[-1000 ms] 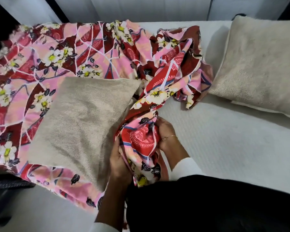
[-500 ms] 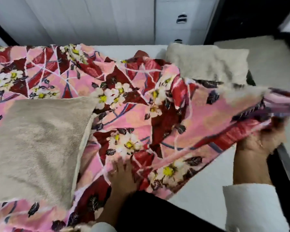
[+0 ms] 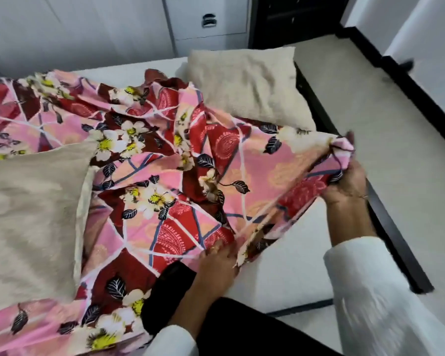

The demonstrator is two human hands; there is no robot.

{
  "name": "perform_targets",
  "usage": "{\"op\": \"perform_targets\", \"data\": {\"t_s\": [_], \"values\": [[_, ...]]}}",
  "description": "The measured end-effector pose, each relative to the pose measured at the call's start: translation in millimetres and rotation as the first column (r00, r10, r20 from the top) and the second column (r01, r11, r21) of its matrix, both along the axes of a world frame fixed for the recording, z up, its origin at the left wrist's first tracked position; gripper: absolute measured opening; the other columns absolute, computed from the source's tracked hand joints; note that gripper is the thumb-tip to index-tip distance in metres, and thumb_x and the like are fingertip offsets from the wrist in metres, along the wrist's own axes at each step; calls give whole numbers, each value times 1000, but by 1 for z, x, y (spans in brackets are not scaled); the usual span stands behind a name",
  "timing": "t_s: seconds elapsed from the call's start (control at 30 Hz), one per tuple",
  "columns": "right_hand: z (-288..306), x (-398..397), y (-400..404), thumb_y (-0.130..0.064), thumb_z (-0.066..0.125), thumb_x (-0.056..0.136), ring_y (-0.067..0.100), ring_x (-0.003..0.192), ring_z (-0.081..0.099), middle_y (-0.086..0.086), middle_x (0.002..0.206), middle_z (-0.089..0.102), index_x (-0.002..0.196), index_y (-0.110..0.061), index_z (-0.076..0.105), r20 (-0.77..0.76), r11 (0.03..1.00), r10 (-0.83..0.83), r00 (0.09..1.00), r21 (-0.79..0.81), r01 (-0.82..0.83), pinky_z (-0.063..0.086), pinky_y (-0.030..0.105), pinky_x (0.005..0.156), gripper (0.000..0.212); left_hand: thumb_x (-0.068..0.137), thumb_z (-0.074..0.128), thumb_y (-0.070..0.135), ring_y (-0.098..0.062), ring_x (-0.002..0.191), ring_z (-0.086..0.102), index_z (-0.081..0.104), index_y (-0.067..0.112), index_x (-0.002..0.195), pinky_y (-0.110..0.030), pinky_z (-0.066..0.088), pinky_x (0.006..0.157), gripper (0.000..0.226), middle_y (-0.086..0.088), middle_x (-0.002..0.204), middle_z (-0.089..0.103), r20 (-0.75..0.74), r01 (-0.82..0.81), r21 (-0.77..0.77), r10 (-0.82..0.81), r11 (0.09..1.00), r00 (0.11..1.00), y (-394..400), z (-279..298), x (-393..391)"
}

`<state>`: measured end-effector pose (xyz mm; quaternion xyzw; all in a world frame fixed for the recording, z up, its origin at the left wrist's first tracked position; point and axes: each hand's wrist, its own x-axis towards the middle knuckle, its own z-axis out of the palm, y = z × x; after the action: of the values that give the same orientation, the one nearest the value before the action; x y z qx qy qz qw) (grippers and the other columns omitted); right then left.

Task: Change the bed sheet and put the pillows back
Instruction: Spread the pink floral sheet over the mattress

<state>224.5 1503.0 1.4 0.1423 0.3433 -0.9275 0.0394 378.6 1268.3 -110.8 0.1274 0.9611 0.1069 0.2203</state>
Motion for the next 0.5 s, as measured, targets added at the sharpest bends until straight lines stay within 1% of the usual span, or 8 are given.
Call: {"op": "perform_targets", "data": {"t_s": [0.07, 0.13, 0.17, 0.27, 0.33, 0.4, 0.47, 0.5], "values": [[16, 17, 12, -20, 47, 90, 27, 76, 65, 15, 69, 68, 70, -3, 63, -154, 997, -37, 987, -73, 26, 51, 39, 86, 31, 78, 37, 38, -29, 106, 61, 67, 13, 112, -41, 53, 83, 52, -5, 117, 65, 8, 118, 164, -121, 979, 993, 12, 20, 5], [22, 29, 44, -20, 45, 87, 17, 58, 66, 3, 57, 65, 66, -7, 60, -21, 980, -182, 983, 71, 184, 56, 25, 57, 28, 76, 35, 37, -21, 73, 66, 74, 18, 82, -22, 54, 62, 44, 0, 88, 70, 45, 236, 184, -248, 954, 968, 31, 25, 25], [15, 38, 58, -18, 44, 91, 12, 54, 64, -2, 55, 64, 73, -9, 60, 17, 925, -295, 955, 255, 281, 55, 23, 53, 25, 80, 31, 42, -23, 79, 65, 72, 18, 92, -23, 53, 66, 49, -2, 95, 68, 56, 299, 205, -316, 932, 947, 42, 22, 36], [-31, 56, 94, -11, 60, 83, 7, 61, 61, -5, 66, 67, 84, -17, 63, 34, 657, -588, 808, 604, 452, 53, 32, 75, 7, 77, 17, 75, -30, 115, 53, 40, 23, 137, -32, 43, 96, 83, -6, 134, 47, 225, 192, 302, -265, 934, 938, 68, 1, 67], [-52, 75, 105, -21, 69, 73, 13, 71, 62, 3, 80, 65, 83, -20, 65, 168, 585, -511, 843, 786, 198, 50, 37, 78, 10, 78, 31, 72, -30, 128, 42, 20, 21, 147, -36, 38, 103, 86, -9, 148, 30, 250, 244, 243, -303, 939, 920, 78, -9, 76], [-72, 96, 107, -20, 63, 82, 34, 96, 62, 18, 94, 64, 103, -9, 65, 338, 552, -346, 875, 827, -101, 48, 36, 85, 24, 87, 43, 53, -29, 126, 45, 23, 15, 146, -35, 43, 97, 73, -12, 146, 34, 155, 260, 165, -285, 951, 946, 87, -10, 80], [-90, 110, 107, -16, 56, 90, 36, 114, 55, 23, 117, 61, 117, -1, 61, 440, 318, -359, 823, 887, -336, 44, 35, 92, 31, 81, 44, 42, -22, 92, 67, 52, 13, 122, -25, 54, 66, 50, -7, 112, 62, 3, 180, 247, -186, 952, 983, 94, -6, 79], [-94, 113, 103, -17, 56, 90, 35, 115, 55, 23, 119, 61, 117, -3, 62, 437, 227, -387, 812, 899, -376, 44, 35, 94, 31, 77, 43, 40, -19, 76, 69, 55, 17, 106, -22, 54, 53, 40, -3, 95, 66, -59, 147, 282, -136, 948, 989, 95, -6, 78]]}}
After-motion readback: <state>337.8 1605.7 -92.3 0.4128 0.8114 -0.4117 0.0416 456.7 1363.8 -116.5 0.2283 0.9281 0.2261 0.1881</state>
